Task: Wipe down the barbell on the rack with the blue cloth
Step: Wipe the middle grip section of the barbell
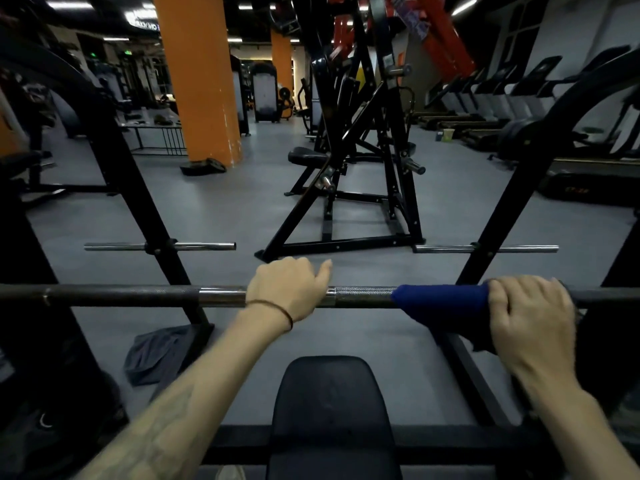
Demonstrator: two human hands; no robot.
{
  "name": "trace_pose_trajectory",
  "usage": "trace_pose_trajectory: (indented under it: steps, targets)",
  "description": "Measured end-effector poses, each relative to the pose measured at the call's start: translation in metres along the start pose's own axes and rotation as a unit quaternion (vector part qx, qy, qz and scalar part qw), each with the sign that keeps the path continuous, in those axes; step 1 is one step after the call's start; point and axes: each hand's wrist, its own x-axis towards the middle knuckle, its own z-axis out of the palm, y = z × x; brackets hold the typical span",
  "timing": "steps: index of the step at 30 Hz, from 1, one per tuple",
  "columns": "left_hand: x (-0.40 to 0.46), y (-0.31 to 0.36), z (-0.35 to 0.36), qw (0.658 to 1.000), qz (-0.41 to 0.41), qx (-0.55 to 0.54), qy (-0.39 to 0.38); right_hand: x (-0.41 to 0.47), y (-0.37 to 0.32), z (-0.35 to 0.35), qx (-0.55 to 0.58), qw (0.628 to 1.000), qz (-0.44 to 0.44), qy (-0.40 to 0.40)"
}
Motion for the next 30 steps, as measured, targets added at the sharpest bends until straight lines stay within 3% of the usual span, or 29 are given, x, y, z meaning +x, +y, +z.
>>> trace_pose_trajectory:
  steps: [3,7,10,14,18,20,24,30]
  targets:
    - [-0.017,0.003,0.017,0.984,-0.005,0.014,0.178,-0.017,-0.047,0.011,0.038,0.998,0.039,0.019]
    - [-0.012,-0.003,0.025,0.962,0.045,-0.033,0.266,-0.042,-0.145,0.027,0.109,0.993,-0.051,-0.009]
    - [-0.012,-0.003,0.029,0.946,0.063,-0.026,0.317,-0.053,-0.174,0.03,0.122,0.984,-0.123,-0.031]
    - [-0.011,-0.013,0.03,0.94,0.092,-0.018,0.328,-0.029,-0.114,0.025,0.089,0.981,-0.171,-0.026]
    - [-0.016,-0.011,0.036,0.941,0.085,-0.003,0.327,-0.013,-0.031,0.01,0.036,0.997,-0.069,0.003]
    - [-0.016,-0.009,0.038,0.941,0.072,-0.003,0.33,-0.013,-0.021,0.011,0.033,0.999,-0.019,0.014]
    - [-0.016,-0.006,0.039,0.94,0.061,-0.007,0.334,-0.021,-0.071,0.021,0.091,0.994,0.062,0.027]
    - [-0.016,-0.006,0.04,0.941,0.056,-0.004,0.334,-0.061,-0.181,0.031,0.127,0.987,-0.093,-0.03]
